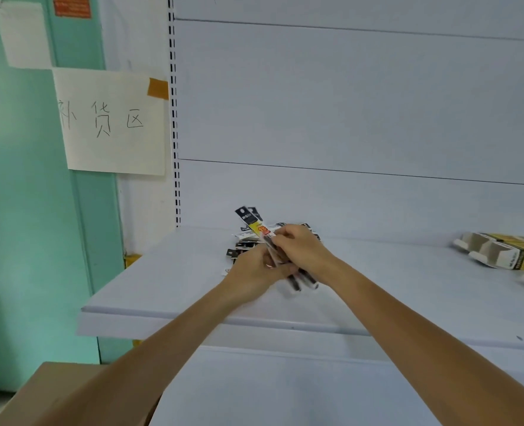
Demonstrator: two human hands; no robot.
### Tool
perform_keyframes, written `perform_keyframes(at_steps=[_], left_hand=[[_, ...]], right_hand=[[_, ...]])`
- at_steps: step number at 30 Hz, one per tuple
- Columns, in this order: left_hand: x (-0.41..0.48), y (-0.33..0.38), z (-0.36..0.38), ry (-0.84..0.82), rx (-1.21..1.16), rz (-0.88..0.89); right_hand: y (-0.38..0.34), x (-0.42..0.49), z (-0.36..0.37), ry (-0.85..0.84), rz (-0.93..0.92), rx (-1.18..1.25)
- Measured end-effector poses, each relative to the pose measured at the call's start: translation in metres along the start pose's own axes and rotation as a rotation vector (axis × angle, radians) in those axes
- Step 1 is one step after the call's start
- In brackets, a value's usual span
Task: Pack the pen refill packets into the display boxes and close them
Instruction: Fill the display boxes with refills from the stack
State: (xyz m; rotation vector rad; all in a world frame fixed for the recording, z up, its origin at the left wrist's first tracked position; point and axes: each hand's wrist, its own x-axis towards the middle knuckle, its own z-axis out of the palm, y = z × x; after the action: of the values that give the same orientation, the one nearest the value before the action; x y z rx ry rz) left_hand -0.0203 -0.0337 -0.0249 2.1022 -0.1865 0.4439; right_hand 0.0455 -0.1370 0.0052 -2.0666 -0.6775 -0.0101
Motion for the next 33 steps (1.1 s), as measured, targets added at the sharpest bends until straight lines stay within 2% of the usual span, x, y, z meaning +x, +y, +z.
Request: perform_keyframes(at_steps=[2,3,6,8,9,10,12,14,17,20,22,25,26,28,30,33], left_hand=[[-0.002,-0.002,-0.007,-0.155,0.011,-0.031],[-0.003,-0.004,-0.011,-0.171,0.076,-0.033],[-0.002,-0.004,-0.019,-0.048,0.396,-0.055],[-0.005,0.000,-0.017,0.074,0.761,-0.091],[-0.007,0.000,-0.016,0.118,0.897,-0.063],[-0.009,0.001,-0.015,0.154,0.937,0.021],[-0.009,-0.001,-0.019,0.133,0.879,0.266],[-0.002,-0.009,-0.028,0.006,0.948,0.366],[0.008,-0.020,-0.038,-0.092,1.090,0.271],[0.008,-0.026,-0.044,-0.127,1.109,0.161],[0.007,-0.026,-0.049,-0.115,1.022,0.090],[0.003,-0.022,-0.059,-0.122,0.766,0.005],[0.002,-0.021,-0.059,-0.125,0.687,-0.007],[0.000,-0.020,-0.055,-0.128,0.619,-0.014],[-0.001,-0.020,-0.049,-0.119,0.736,-0.007],[-0.001,-0.025,-0.041,-0.081,1.057,0.072]], right_hand=[[0.004,0.001,-0.006,-0.062,-0.017,0.000],[0.006,0.000,-0.008,-0.095,-0.024,0.001],[0.008,-0.003,-0.004,-0.158,-0.070,-0.088],[0.011,-0.003,0.001,-0.171,-0.112,-0.195],[0.013,-0.003,0.002,-0.169,-0.131,-0.251],[0.016,-0.004,0.002,-0.161,-0.150,-0.291],[0.025,-0.006,0.004,-0.147,-0.203,-0.318],[0.029,-0.009,0.004,-0.139,-0.240,-0.294],[0.023,-0.010,0.003,-0.130,-0.248,-0.215],[0.017,-0.010,-0.003,-0.070,-0.294,-0.201],[0.015,-0.010,-0.011,-0.017,-0.332,-0.308],[0.017,-0.011,-0.014,0.026,-0.339,-0.544],[0.019,-0.010,-0.011,0.067,-0.327,-0.558],[0.025,-0.008,-0.003,0.202,-0.267,-0.427],[0.033,-0.003,0.004,0.331,-0.221,-0.254],[0.033,-0.002,0.009,0.407,-0.164,-0.193]])
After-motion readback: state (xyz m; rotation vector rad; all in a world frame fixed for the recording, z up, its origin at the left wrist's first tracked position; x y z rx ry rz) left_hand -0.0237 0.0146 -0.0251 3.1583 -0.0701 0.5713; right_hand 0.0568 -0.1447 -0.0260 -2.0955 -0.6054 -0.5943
